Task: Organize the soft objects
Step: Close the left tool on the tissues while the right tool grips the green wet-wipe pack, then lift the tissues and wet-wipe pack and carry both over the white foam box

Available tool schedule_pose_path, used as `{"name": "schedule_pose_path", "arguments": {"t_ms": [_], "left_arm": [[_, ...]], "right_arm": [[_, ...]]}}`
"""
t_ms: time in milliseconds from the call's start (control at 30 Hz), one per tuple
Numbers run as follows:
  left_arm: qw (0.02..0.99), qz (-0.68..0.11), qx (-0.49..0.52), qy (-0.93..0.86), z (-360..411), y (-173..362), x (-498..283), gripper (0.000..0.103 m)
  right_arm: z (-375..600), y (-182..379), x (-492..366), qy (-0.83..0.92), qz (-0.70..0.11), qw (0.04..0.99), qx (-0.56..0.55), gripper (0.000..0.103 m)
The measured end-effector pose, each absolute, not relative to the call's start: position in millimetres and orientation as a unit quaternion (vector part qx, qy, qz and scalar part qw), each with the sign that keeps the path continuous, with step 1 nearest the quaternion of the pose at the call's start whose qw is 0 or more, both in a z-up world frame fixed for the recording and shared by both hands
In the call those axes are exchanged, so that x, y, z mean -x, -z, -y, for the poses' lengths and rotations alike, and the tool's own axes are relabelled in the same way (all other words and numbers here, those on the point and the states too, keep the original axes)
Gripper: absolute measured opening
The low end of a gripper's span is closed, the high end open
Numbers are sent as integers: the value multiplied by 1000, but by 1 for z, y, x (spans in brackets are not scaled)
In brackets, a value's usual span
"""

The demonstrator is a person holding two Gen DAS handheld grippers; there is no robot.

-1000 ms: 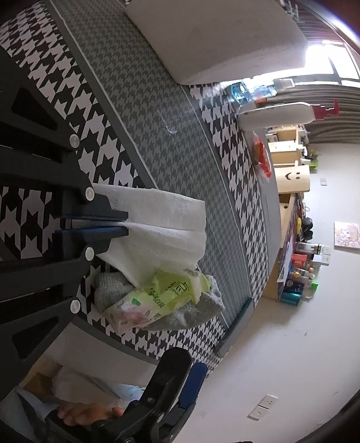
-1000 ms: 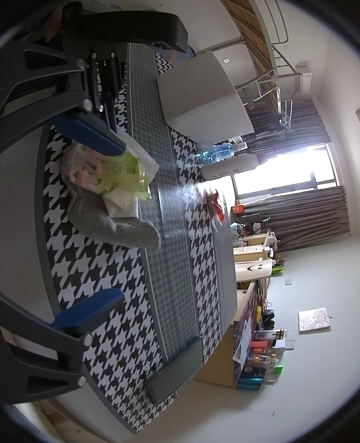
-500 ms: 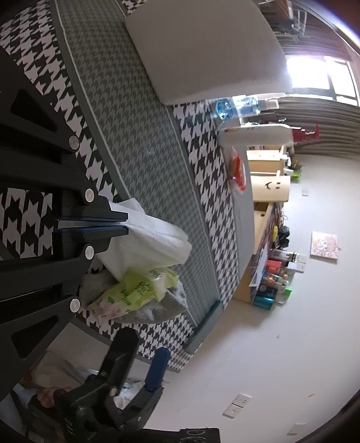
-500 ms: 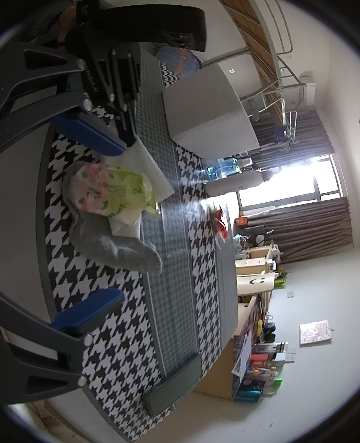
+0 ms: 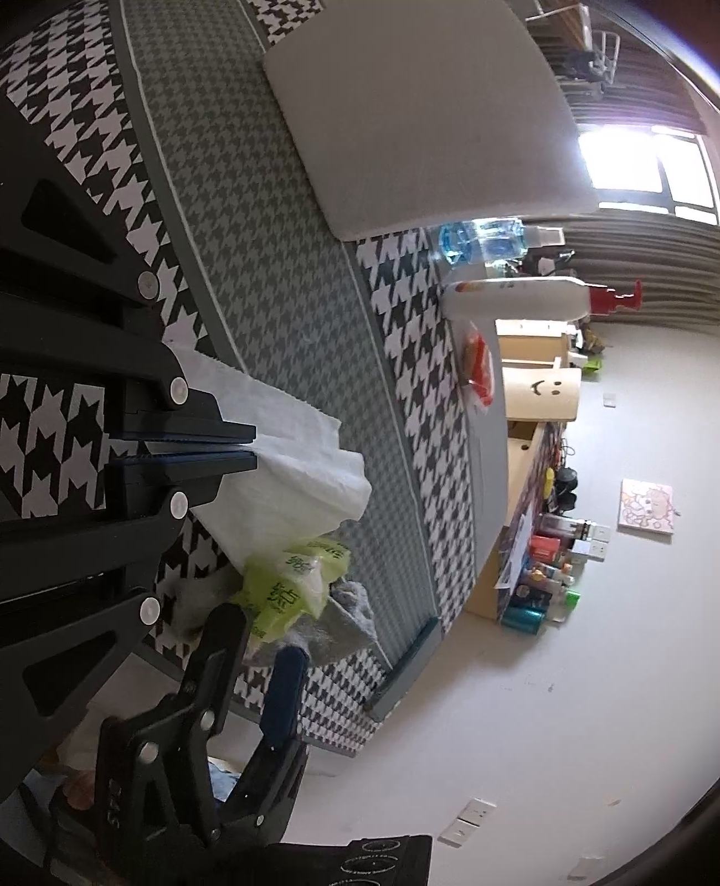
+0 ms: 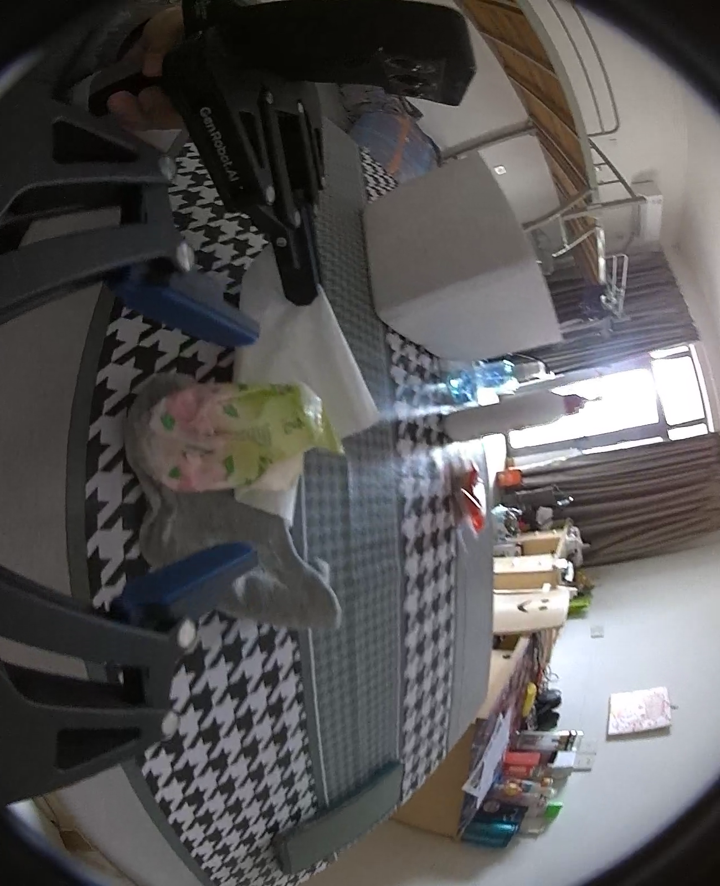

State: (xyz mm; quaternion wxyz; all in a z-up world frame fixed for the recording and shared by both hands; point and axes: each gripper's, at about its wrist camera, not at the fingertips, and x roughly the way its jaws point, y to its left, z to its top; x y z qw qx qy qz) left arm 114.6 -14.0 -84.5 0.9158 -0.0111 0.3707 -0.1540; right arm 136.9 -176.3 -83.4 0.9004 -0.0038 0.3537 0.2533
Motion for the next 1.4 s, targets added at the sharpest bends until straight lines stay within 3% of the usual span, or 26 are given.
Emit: {"name": "schedule_pose_path", "arguments": {"t_ms": [233,267,333,400,533,600,967,1067,1133,1200,1400], "left_arm": [[915,-374,4,149,14,86,-114,7],[915,-375,3,147,14,86,-114,10],[916,-375,5,142,14,87,-115,31],[916,-375,10,139,12,87,-116,43],[915,-377,4,146,16,88,-116,56],[913,-379,-10,148,22,90,-117,58],[899,-408,-66,147,42,107,-122,58],[897,-410,-77,144,44,110,-122,45],[897,-410,-82,146,45,110,-122,25],[896,-410,-86,146,46,110,-122,11],[900,-396,-64,170,45,100,-118,6]], "right_arm": [[175,92,-140,-250,-376,892,11,37],[176,92,-140,-250,-376,892,11,35],[178,93,-139,-249,-376,893,10,30],[180,91,-137,-251,-373,893,7,28],[188,82,-135,-251,-358,899,-7,27],[195,77,-133,-248,-349,904,-16,27],[210,75,-136,-232,-346,908,-41,28],[212,74,-137,-233,-347,907,-46,28],[213,74,-137,-233,-346,908,-48,28],[216,74,-137,-233,-344,908,-52,28],[222,73,-136,-230,-342,909,-59,28]]}}
